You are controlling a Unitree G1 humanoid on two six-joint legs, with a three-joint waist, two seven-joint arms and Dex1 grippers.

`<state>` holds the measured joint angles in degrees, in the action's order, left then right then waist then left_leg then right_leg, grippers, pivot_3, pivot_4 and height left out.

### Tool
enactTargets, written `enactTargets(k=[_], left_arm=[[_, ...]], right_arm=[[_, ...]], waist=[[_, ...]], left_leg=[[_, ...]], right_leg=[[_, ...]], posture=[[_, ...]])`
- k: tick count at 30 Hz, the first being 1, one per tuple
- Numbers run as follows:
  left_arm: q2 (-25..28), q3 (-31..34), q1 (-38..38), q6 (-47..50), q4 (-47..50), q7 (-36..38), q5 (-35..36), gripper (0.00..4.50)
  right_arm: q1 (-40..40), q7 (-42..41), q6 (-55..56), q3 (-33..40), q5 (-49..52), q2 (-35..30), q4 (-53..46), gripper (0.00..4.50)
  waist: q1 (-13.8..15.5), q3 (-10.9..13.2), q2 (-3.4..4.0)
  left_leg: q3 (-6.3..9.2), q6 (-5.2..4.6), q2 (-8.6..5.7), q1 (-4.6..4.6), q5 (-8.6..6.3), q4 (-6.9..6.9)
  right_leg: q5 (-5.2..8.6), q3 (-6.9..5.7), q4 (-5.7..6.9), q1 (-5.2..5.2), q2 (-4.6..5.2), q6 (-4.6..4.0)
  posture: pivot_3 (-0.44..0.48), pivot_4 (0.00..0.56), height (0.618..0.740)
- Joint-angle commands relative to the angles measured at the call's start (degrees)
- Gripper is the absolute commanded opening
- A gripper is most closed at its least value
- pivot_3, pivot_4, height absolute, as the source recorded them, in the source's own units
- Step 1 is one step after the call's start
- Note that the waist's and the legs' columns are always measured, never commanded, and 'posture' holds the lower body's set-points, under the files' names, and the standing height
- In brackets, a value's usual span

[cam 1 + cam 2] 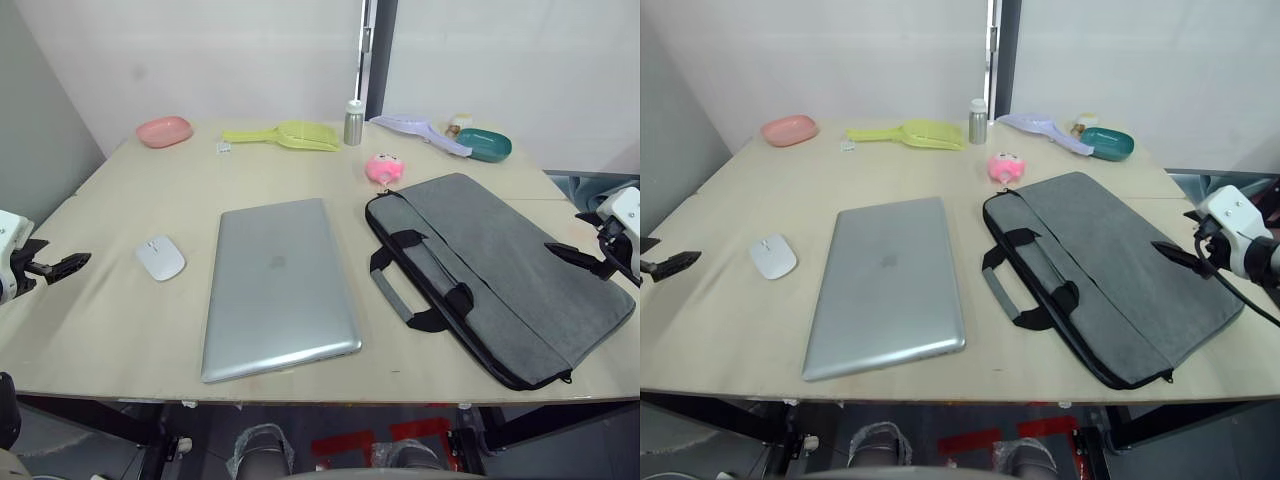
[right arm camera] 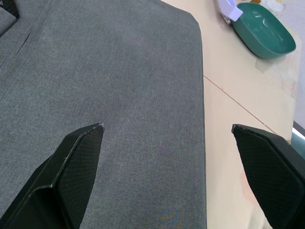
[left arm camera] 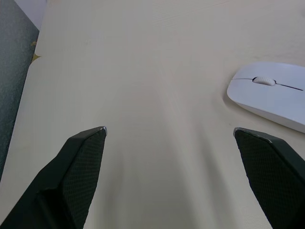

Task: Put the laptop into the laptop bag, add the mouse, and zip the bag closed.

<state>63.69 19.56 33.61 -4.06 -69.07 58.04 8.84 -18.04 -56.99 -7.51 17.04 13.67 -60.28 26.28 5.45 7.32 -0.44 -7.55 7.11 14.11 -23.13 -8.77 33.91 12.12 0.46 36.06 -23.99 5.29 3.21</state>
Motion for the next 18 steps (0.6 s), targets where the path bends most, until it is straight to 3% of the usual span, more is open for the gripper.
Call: enactTargets(k=[1,18], left_arm=[[1.64,0.19,0.13,0.3,0.32,1.0,0.31,4.5],[1.28,0.17,0.7,-1.13,-0.49,0.13,-0.06,4.5]], right_arm=[[-0.45,0.03,0.3,1.81,0.68,-0.98,-1.84,4.49],[0.11,0.2,0.4,1.93,0.8,-0.62,-1.91,4.49]], waist=[[0.0,0.0,0.0],[0.01,0.0,0.0]], left_leg=[[0.0,0.0,0.0,0.0,0.0,0.0],[0.0,0.0,0.0,0.0,0.0,-0.01]], right_leg=[[0.0,0.0,0.0,0.0,0.0,0.0],[0.0,0.0,0.0,0.0,0.0,0.0]], posture=[[0.0,0.15,0.74],[0.0,0.15,0.74]])
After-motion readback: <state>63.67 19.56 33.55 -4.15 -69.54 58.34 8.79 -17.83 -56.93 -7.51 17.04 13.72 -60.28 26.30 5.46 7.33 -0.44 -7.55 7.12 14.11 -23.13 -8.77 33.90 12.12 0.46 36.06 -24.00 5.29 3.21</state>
